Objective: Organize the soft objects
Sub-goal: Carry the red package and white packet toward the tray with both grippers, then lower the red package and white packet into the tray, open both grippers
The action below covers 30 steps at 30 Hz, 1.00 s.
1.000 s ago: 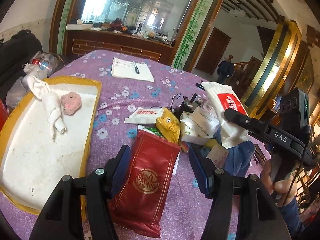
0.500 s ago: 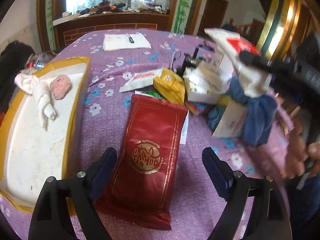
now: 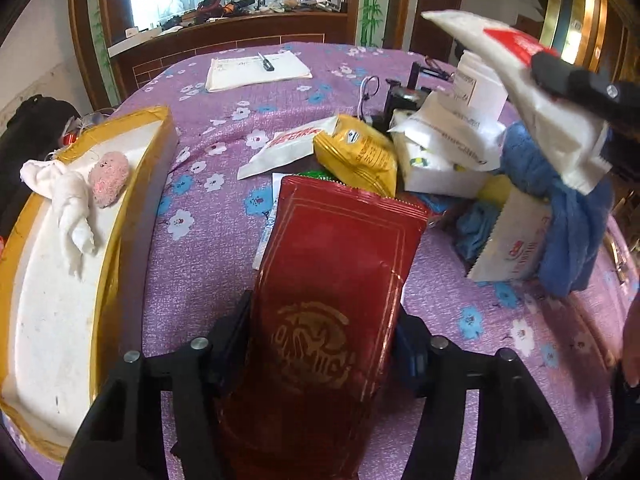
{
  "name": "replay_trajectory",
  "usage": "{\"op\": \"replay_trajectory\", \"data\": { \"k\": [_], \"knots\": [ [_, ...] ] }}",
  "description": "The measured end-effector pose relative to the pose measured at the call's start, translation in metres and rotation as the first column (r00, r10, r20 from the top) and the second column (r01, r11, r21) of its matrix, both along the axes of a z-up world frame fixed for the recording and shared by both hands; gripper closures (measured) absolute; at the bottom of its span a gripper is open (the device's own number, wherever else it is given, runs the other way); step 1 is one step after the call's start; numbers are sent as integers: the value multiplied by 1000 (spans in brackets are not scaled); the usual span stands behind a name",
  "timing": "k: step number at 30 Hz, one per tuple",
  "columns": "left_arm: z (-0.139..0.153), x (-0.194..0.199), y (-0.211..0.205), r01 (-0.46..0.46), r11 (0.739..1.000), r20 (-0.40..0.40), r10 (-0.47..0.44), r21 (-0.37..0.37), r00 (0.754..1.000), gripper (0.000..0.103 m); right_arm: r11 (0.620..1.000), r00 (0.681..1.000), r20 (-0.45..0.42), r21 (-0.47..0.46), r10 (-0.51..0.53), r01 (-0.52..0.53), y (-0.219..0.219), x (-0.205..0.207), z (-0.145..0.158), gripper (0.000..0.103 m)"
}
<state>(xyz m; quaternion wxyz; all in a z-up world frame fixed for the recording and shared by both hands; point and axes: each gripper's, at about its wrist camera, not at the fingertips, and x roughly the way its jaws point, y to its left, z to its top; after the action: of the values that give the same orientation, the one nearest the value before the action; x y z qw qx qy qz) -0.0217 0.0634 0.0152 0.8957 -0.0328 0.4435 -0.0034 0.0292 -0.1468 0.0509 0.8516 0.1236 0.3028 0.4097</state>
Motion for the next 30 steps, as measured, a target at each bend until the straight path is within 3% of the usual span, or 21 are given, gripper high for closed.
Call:
{"op": "replay_trajectory", "data": {
  "k": [4,12,18,21,30],
  "knots": [
    [10,-9,6,11,995,22,-9,-100,1000,44,1000,1000,5,-2,2,-2,1,-1,0,70],
    [56,-40,42,-17,978,141,47,-210,989,44,999,999,23,-30,24,-24,9,-5,-2,70],
    [84,-67,96,-130,967,212,176,-217,961,44,994,993,36,-24,109,-108,23,-17,-1,70],
    [90,-79,128,-207,954,222,255,-218,941,44,989,989,2,-19,147,-147,37,-22,-3,70],
    [76,-76,202,-371,905,154,405,-209,901,43,951,945,-120,-8,305,-309,131,-47,-5,70]
  ]
}}
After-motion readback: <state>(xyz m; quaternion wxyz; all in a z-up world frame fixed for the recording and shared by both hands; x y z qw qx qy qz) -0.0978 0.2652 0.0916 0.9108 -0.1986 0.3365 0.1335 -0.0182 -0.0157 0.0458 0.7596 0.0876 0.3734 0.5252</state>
